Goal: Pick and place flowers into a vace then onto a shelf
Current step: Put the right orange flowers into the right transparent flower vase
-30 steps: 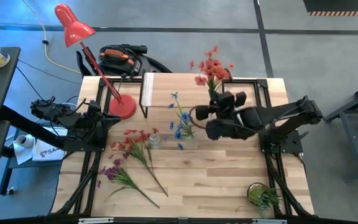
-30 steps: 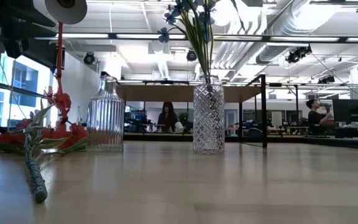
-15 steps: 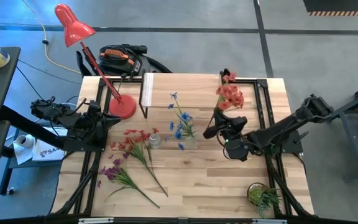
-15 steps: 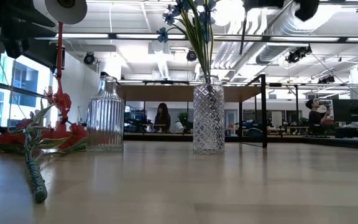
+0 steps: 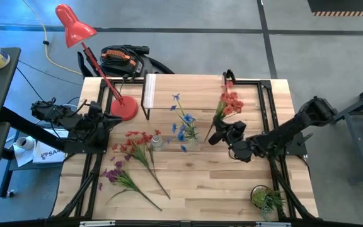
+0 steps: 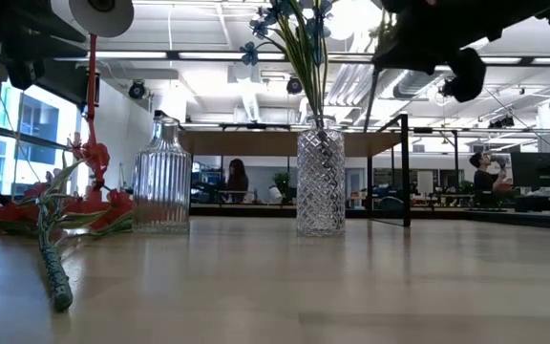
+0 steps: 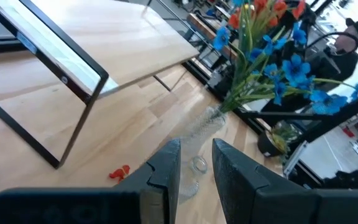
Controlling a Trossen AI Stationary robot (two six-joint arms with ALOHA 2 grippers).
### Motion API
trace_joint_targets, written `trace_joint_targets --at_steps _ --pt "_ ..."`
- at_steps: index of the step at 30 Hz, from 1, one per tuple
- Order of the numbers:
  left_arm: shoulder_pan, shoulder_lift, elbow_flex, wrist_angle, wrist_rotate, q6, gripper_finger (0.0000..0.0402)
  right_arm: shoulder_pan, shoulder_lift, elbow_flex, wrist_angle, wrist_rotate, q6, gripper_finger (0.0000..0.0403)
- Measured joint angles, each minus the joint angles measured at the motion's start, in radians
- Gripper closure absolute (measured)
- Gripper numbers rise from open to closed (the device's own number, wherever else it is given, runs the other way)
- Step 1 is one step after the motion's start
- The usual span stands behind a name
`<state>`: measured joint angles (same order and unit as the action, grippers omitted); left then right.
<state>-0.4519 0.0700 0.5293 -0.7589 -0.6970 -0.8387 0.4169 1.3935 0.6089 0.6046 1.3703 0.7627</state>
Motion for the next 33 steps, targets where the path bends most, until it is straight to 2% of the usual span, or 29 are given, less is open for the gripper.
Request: trace_joint_targets --at_steps 6,10,16,20,23,33 --pt "0.000 0.000 0.000 0.001 -0.028 0.000 0.0275 -0.008 0.008 0.010 0.206 -0.064 -0.227 0.0400" --pt "0.000 0.000 0.000 0.001 -0.031 0.000 0.0275 -0.040 0.008 0.010 0.326 -0.168 -0.367 0.0400" --pt "0.000 0.000 0.000 0.001 -0.031 -0.003 0.0275 -0.118 0.042 0.011 0.384 -0.304 -0.420 0.0400" --pt "0.000 0.000 0.000 0.001 -0.030 -0.003 0.0275 -0.158 0.099 0.011 0.525 -0.426 -0.485 0.0400" --pt "0.000 0.000 0.000 0.001 -0.030 -0.004 0.0275 -0.168 0.130 0.011 0.591 -0.441 -0.541 0.0400" --pt "0.000 0.000 0.000 0.001 -0.030 -0.004 0.0275 -0.145 0.147 0.011 0.517 -0.464 -0.546 0.0398"
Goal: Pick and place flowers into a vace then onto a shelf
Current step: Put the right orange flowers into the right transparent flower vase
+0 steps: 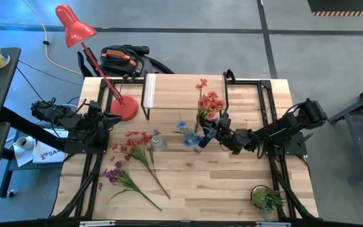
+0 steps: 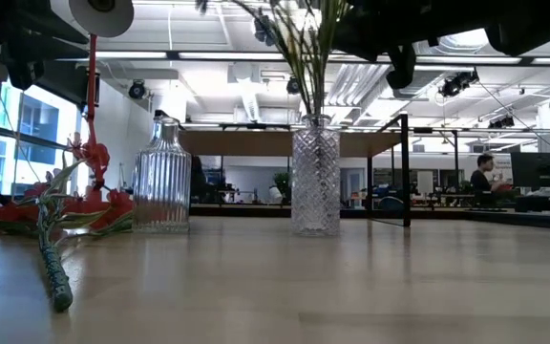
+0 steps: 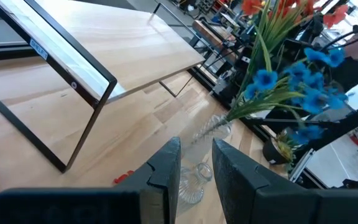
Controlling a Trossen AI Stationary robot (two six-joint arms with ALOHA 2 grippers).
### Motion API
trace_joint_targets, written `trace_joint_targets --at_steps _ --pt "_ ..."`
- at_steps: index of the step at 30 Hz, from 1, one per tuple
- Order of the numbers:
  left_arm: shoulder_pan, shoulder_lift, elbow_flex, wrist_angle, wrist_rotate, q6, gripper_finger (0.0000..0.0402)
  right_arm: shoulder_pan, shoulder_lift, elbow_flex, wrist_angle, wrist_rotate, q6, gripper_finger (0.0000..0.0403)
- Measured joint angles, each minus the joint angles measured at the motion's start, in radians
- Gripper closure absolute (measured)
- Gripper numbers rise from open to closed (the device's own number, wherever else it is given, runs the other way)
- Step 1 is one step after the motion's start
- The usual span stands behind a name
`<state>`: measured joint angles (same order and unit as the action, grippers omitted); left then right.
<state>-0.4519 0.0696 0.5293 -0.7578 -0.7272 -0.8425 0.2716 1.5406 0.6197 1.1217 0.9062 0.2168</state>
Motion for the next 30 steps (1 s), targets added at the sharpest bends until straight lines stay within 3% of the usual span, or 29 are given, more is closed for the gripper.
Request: trace_joint_targets --at_steps 13,22,30 --pt "0.000 0.000 0.000 0.000 -0.007 -0.026 0.0275 0.026 0.000 0.000 -0.227 0.026 0.096 0.0392" --pt "0.000 0.000 0.000 0.000 -0.007 -0.027 0.0275 0.026 0.000 0.000 -0.331 0.001 0.168 0.0349" --pt "0.000 0.000 0.000 0.000 -0.019 -0.027 0.0275 0.040 0.000 0.000 -0.331 -0.112 0.181 0.0318"
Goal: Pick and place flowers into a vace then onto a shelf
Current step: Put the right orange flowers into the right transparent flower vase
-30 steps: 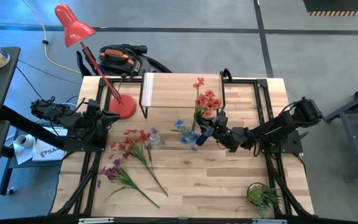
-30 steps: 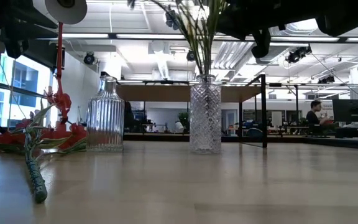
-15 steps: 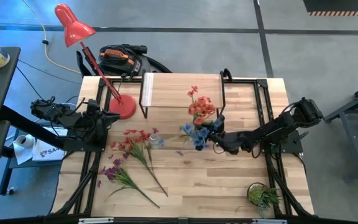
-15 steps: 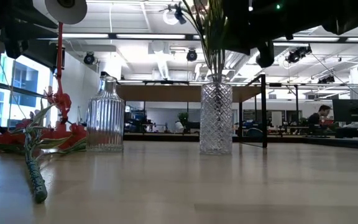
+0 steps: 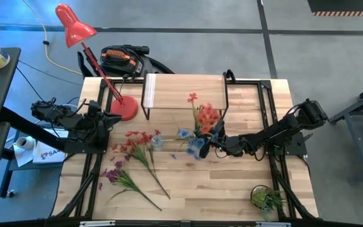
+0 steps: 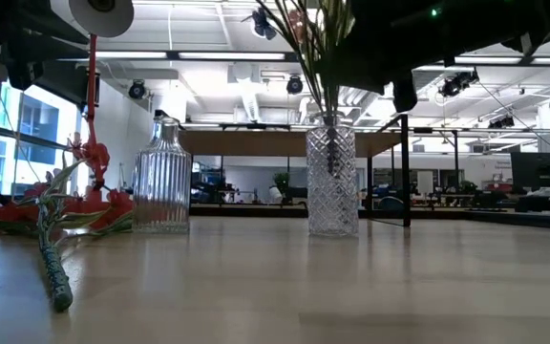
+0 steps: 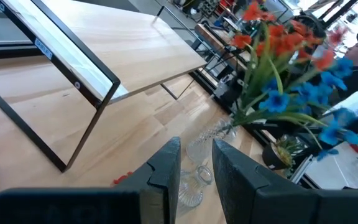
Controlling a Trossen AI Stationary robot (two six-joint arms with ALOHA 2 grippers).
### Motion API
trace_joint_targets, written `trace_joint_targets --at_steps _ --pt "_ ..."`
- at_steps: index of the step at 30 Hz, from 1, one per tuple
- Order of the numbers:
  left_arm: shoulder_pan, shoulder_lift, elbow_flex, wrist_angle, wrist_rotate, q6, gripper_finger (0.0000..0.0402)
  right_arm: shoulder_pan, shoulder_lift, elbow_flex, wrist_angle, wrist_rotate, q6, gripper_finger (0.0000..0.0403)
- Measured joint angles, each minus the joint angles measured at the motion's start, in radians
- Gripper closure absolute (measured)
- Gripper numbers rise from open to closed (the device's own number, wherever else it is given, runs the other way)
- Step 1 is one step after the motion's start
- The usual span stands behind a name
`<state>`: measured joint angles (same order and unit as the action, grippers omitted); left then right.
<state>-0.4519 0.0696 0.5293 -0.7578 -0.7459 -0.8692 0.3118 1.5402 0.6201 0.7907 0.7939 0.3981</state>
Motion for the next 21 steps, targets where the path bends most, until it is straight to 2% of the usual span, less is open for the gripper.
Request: trace_joint_targets --at_steps 4,11,21 --pt "0.000 0.000 0.000 0.007 -0.022 0.000 0.0275 0.012 0.000 0.000 -0.012 -0.011 0.023 0.0310" --pt "0.000 0.000 0.000 0.011 -0.031 0.000 0.0275 0.025 0.000 0.000 -0.092 0.096 0.049 0.0307" --pt "0.000 0.000 0.000 0.007 -0.033 0.008 0.0275 0.025 0.000 0.000 -0.144 0.026 0.131 0.0306"
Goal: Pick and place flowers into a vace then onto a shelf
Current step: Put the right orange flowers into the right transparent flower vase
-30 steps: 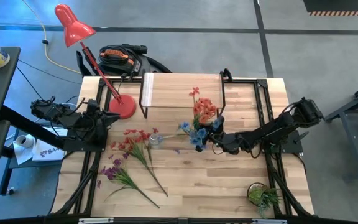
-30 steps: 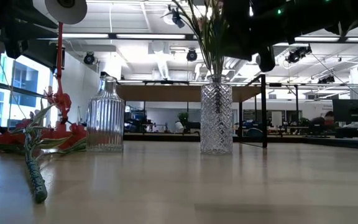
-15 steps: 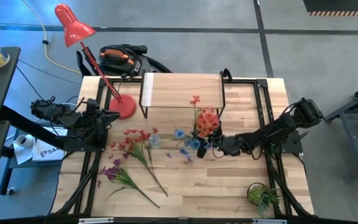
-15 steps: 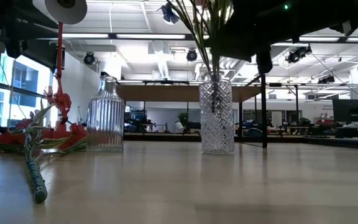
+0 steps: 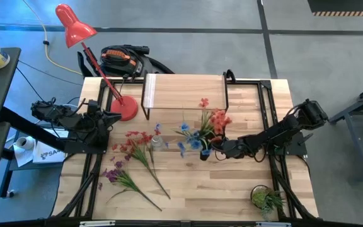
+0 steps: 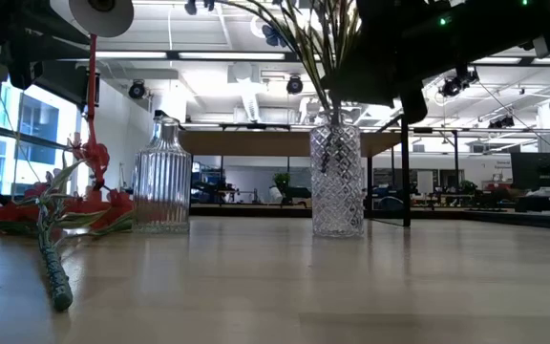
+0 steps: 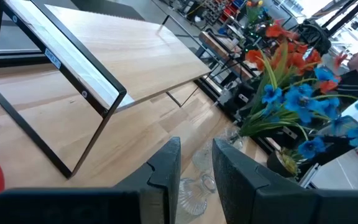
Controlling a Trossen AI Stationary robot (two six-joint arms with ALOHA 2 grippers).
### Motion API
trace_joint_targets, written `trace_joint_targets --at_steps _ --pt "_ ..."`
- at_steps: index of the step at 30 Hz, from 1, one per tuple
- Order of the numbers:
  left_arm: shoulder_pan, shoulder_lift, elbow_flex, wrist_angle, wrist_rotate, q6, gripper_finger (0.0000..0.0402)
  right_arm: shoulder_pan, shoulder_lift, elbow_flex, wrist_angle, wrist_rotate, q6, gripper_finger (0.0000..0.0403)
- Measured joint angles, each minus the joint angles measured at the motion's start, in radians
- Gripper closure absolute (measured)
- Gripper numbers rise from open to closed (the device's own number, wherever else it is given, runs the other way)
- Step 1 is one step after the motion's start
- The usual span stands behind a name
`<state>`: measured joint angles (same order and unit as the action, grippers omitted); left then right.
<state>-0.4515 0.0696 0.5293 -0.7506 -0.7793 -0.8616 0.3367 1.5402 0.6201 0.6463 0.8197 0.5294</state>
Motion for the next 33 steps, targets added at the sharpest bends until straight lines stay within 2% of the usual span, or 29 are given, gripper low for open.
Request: trace_joint_targets --at_steps 3,8,11,18,23,33 --pt "0.000 0.000 0.000 0.000 -0.001 0.000 0.0275 0.000 0.000 0.000 -0.018 -0.003 0.017 0.0306" --pt "0.000 0.000 0.000 0.000 -0.001 0.000 0.0275 0.011 0.000 0.000 -0.028 -0.058 -0.064 0.0309" --pt "0.000 0.000 0.000 0.000 -0.001 0.000 0.0275 0.026 0.000 0.000 -0.034 -0.054 -0.108 0.0314" --pt "0.000 0.000 0.000 0.000 -0.001 0.000 0.0275 0.058 -0.012 0.000 -0.038 0.095 -0.157 0.0327" --pt "0.000 0.000 0.000 0.000 -0.001 0.000 0.0275 0.051 -0.016 0.000 -0.038 0.117 -0.214 0.0328" --pt "0.000 0.000 0.000 0.000 -0.001 -0.003 0.0275 0.050 -0.016 0.000 -0.039 -0.038 -0.217 0.0324"
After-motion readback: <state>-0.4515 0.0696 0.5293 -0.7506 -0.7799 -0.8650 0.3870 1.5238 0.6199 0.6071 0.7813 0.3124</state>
